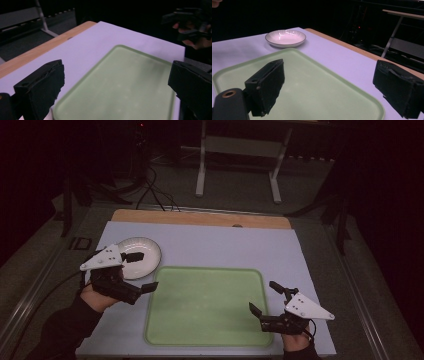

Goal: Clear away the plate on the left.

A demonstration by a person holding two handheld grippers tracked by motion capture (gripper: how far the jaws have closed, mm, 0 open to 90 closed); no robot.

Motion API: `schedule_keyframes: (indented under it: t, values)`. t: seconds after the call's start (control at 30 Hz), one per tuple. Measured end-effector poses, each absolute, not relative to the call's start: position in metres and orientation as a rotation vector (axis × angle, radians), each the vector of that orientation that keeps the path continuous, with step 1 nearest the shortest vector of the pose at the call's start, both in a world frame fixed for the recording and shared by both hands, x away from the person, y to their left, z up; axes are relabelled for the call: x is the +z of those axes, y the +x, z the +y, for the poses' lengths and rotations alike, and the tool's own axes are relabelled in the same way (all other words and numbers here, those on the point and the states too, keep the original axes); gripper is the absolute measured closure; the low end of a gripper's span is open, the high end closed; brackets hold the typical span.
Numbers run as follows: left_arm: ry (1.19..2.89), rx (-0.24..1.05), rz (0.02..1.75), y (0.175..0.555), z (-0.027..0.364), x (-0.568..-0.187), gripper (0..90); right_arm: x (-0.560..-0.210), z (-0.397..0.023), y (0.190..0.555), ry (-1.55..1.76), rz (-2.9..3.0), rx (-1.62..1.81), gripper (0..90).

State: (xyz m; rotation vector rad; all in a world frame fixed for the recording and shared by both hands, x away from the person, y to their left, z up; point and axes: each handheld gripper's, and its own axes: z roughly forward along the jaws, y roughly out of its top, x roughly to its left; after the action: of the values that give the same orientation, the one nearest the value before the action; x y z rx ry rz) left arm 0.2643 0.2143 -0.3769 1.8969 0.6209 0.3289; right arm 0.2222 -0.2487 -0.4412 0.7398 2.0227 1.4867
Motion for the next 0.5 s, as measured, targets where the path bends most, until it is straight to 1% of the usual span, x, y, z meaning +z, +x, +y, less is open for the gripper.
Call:
schedule_keyframes:
  t: [0.17,0.5]
  values:
    - [1.895,0.336,0.656,0.273,0.221,-0.381,0.4,-0.441,-0.249,0.222,0.741,2.022,1.486,10.1]
    - [1.860,0.366,0.783,0.292,0.250,-0.396,0.9,-0.442,-0.249,0.222,0.743,2.025,1.487,10.1]
